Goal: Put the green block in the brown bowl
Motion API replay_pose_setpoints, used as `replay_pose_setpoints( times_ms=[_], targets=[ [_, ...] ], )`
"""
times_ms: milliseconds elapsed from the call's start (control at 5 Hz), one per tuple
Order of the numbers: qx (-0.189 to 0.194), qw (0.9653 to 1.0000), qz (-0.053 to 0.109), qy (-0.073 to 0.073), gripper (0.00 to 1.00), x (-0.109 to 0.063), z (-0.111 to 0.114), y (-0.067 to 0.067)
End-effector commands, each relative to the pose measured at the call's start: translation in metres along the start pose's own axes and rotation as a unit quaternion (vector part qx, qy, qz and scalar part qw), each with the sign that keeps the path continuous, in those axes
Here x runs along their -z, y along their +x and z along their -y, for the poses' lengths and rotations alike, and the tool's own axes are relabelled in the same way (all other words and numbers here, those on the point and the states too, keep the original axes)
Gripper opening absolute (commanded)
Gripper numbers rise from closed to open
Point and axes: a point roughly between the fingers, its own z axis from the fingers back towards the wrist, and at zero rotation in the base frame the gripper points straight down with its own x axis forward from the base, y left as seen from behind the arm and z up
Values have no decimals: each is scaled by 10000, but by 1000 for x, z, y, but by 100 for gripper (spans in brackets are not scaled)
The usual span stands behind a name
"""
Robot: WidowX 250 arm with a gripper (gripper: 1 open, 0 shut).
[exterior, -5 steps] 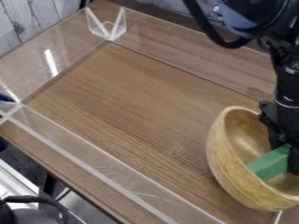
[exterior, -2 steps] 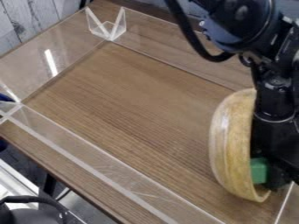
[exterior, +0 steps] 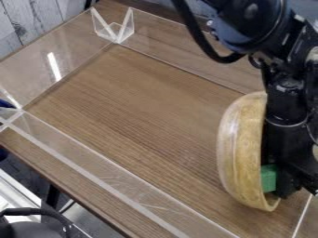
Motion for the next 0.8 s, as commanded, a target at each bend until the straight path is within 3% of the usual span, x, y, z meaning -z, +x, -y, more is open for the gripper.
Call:
replay_pose_setpoints(
  times_ms=[0,600],
  targets=[
    [-198,9993,-316,-8,0,9,-10,-18],
    [-365,9985,-402,-32,0,9,-18,-18]
  ],
)
